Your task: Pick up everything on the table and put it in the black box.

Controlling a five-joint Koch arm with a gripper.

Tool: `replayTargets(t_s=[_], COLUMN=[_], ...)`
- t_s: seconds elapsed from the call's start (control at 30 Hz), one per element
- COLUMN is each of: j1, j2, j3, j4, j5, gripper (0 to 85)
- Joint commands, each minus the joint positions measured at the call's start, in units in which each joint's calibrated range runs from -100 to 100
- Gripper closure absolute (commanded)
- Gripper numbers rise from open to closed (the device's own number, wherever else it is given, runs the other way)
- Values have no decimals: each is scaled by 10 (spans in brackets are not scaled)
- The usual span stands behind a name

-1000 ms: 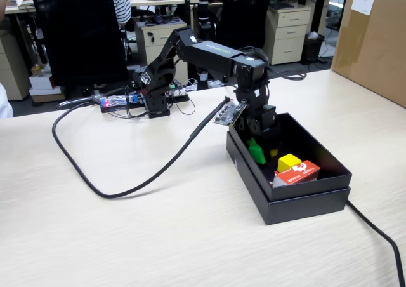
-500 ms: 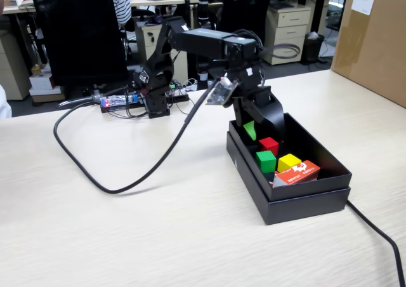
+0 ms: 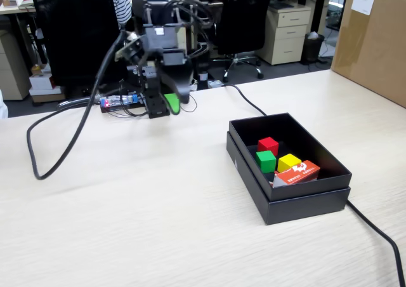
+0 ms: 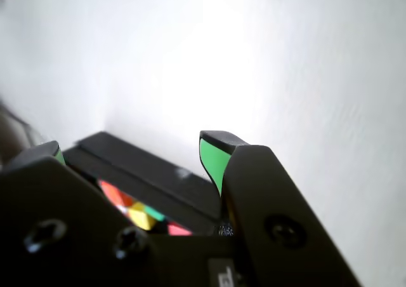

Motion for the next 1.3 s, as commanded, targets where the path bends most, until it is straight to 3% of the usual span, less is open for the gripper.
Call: replayTargets(t_s=[0.0, 0.4, 0.5, 0.9, 1.27], j1=[-10, -6, -4, -6, -1], j2=[-118, -342, -371, -374, -374], j3=[-58, -331, -395, -610, -744], j4=[65, 168, 184, 457, 610], j5=[-1, 9, 10, -12, -29], gripper=[411, 398, 345, 334, 334])
